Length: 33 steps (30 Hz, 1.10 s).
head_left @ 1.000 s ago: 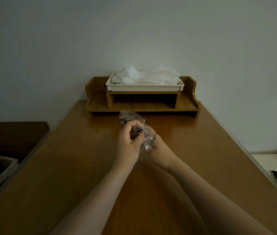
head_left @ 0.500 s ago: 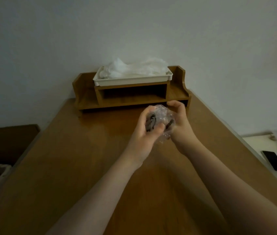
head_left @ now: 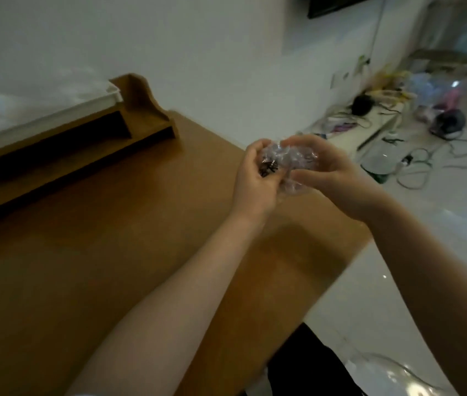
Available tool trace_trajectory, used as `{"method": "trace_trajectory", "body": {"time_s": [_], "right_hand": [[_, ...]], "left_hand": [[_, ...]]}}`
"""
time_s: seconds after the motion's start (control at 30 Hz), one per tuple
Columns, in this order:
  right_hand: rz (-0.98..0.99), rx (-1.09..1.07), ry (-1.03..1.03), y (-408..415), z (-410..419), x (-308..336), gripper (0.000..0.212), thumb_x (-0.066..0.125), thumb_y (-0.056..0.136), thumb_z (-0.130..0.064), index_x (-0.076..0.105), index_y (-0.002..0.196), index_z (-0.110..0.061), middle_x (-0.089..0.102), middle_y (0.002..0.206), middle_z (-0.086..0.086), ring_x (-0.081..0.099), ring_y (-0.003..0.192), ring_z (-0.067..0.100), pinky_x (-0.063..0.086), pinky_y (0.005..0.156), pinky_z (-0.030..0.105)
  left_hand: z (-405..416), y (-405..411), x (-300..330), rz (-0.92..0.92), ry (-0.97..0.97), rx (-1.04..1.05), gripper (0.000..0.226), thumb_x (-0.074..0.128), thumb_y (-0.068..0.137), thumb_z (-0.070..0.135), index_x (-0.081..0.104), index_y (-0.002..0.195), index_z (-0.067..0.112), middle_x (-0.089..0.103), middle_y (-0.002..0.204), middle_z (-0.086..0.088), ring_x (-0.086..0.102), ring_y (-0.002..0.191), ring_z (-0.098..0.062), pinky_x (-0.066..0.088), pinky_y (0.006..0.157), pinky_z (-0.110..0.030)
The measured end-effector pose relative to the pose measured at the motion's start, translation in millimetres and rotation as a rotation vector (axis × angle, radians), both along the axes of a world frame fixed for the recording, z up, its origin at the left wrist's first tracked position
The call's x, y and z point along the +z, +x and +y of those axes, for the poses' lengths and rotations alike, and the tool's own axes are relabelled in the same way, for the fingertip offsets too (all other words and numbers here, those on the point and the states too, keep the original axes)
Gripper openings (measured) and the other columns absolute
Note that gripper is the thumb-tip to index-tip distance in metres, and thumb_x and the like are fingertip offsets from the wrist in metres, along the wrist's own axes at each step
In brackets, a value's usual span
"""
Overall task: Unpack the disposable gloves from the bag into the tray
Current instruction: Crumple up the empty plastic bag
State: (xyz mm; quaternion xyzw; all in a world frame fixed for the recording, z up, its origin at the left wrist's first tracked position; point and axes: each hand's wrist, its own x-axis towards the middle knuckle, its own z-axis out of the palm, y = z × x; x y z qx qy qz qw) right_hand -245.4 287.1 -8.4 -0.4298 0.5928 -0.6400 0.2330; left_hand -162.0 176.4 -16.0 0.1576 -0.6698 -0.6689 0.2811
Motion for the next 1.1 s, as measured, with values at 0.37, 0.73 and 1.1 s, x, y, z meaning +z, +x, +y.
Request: {"method": "trace_trajectory", "body": {"time_s": [0.37, 0.73, 1.1], "right_hand": [[-0.115, -0.482, -0.048, -30, 206, -31, 0.018, 0.075, 0.078, -0.015, 0.069, 0.092, -0.025, 0.071, 0.087, -0.004, 0.069, 0.078, 0.013, 0.056, 0.072, 0.026], [-0.169, -0.793, 0.205, -142, 164, -178, 0.025, 0.058, 0.092, -0.017, 0.061, 0.111, -0.033, 0.061, 0.116, 0.0, 0.058, 0.102, 0.016, 0.049, 0.087, 0.03], [0.05, -0.504, 0.453, -237, 22, -332, 0.037, 0.051, 0.095, -0.015, 0.056, 0.131, -0.024, 0.04, 0.143, 0.009, 0.042, 0.128, 0.028, 0.036, 0.104, 0.032]], "left_hand": [[191, -73, -27, -0.079, -0.046, -0.357, 0.035, 0.055, 0.091, -0.001, 0.052, 0.094, 0.033, 0.063, 0.098, 0.006, 0.063, 0.094, -0.015, 0.055, 0.086, -0.037], [175, -185, -78, -0.565, -0.368, -0.252, 0.037, 0.046, 0.094, 0.008, 0.047, 0.129, 0.018, 0.05, 0.129, 0.0, 0.048, 0.11, -0.011, 0.04, 0.085, -0.024], [31, -326, -128, -1.115, -1.717, -0.6, 0.024, 0.037, 0.097, 0.02, 0.055, 0.112, 0.016, 0.059, 0.113, -0.009, 0.056, 0.096, -0.028, 0.038, 0.068, -0.031]]}}
